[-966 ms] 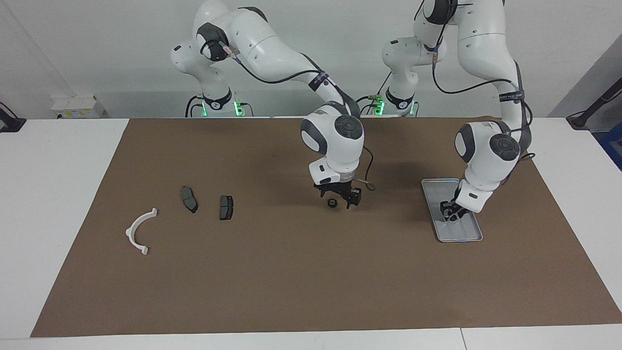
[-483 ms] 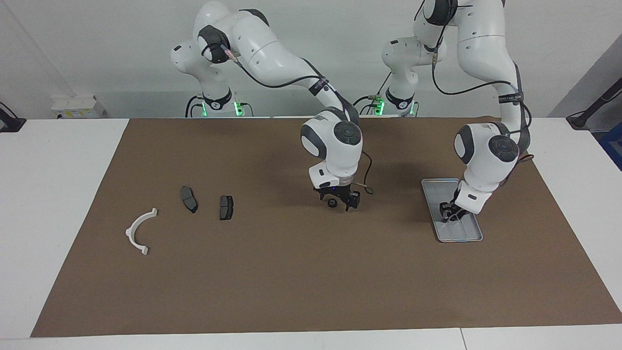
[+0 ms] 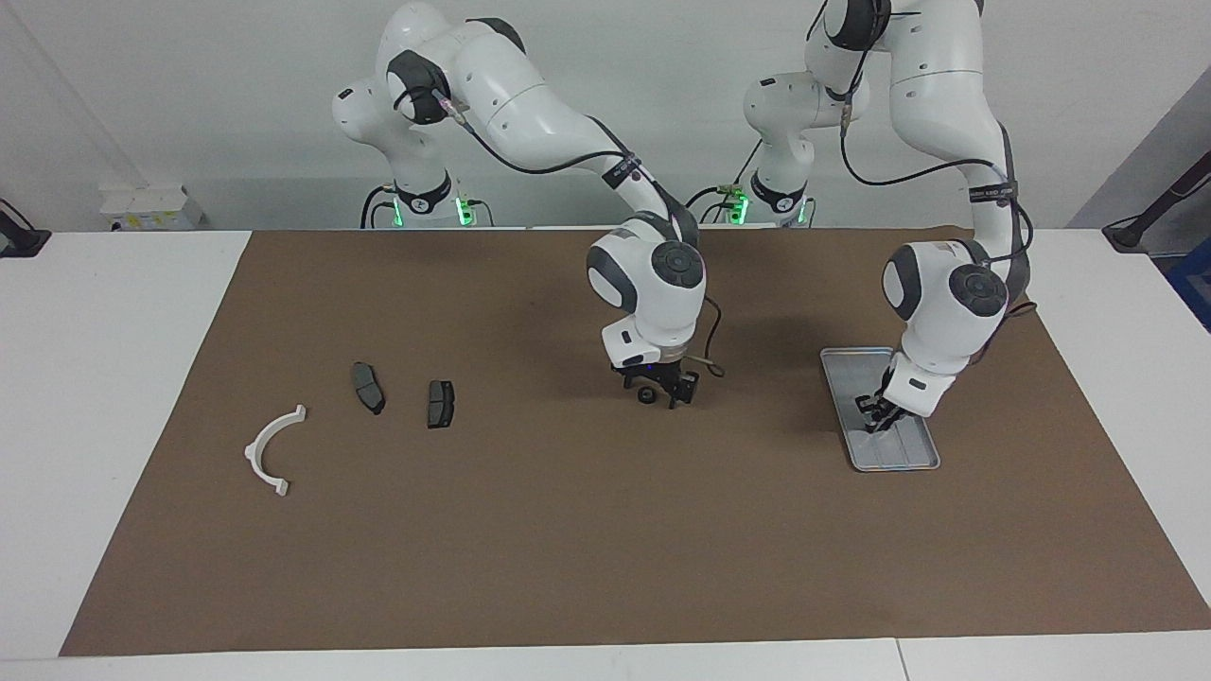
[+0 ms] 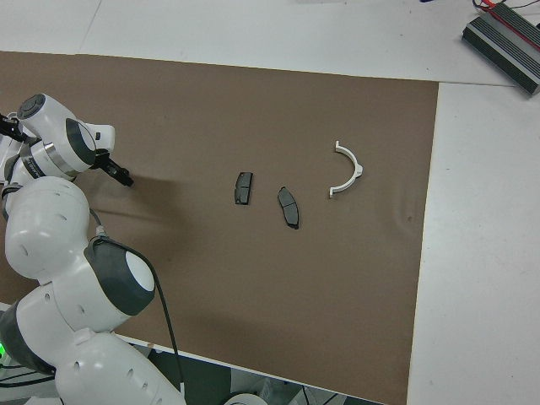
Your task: Place bearing gear from tray to pile
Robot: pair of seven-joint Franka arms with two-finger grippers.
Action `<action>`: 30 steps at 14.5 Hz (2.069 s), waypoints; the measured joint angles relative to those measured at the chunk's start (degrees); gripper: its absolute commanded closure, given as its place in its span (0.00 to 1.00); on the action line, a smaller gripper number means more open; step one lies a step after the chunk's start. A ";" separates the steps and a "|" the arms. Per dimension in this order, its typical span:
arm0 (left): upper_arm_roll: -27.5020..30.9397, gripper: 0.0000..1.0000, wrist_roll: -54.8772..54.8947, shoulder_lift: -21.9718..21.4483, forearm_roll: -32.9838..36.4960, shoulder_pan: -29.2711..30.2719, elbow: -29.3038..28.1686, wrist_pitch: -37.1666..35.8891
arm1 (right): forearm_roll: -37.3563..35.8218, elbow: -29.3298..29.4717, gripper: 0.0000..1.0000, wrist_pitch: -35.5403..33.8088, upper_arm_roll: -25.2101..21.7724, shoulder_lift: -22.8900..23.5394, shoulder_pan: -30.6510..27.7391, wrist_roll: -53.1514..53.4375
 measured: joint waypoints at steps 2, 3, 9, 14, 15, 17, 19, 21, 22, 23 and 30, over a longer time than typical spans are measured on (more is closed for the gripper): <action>0.00 0.99 0.00 -0.03 0.00 0.01 0.92 -2.75 | 0.03 0.18 0.35 0.10 0.00 -0.15 -0.06 0.00; 0.00 0.99 0.00 -0.13 -0.02 0.02 1.95 -4.86 | 0.05 0.16 0.41 0.03 0.00 -0.27 -0.08 -0.02; -0.01 0.99 -0.10 -4.11 -2.64 0.02 5.51 -13.74 | 0.31 0.26 0.76 0.60 0.03 -0.45 -0.15 -0.05; -0.93 0.99 -3.27 -5.56 -3.36 -0.05 5.50 -15.66 | 0.38 0.24 1.00 0.57 0.05 -0.52 -0.25 -0.10; -1.09 0.99 -3.63 -5.71 -3.38 -0.06 5.50 -15.88 | 0.38 0.25 1.00 0.55 0.05 -0.52 -0.25 -0.14; -1.18 0.98 -4.16 -5.97 -3.43 -0.08 5.51 -16.28 | 0.30 0.30 1.00 0.31 -0.02 -0.54 -0.51 -0.78; -1.32 0.98 -5.80 -6.04 -3.53 -0.67 5.51 -16.33 | 0.24 0.65 1.00 -1.54 -0.43 -1.24 -2.08 -4.08; -1.52 0.98 -8.77 -6.04 -3.62 -2.25 5.51 -16.33 | 0.24 1.40 1.00 -5.53 -0.56 -3.86 -5.26 -9.93; -1.60 0.98 -10.72 -6.04 -3.68 -3.44 5.56 -16.33 | 0.26 1.70 1.00 -8.05 -0.56 -5.79 -7.09 -13.45; -1.68 0.98 -13.39 -6.05 -3.78 -5.04 5.71 -16.33 | 0.30 1.87 1.00 -10.89 -0.55 -8.13 -8.96 -17.22; -1.97 0.98 -38.89 -5.95 -3.91 -23.60 5.96 -12.66 | 0.29 1.68 1.00 -23.95 -0.70 -21.82 -22.60 -50.40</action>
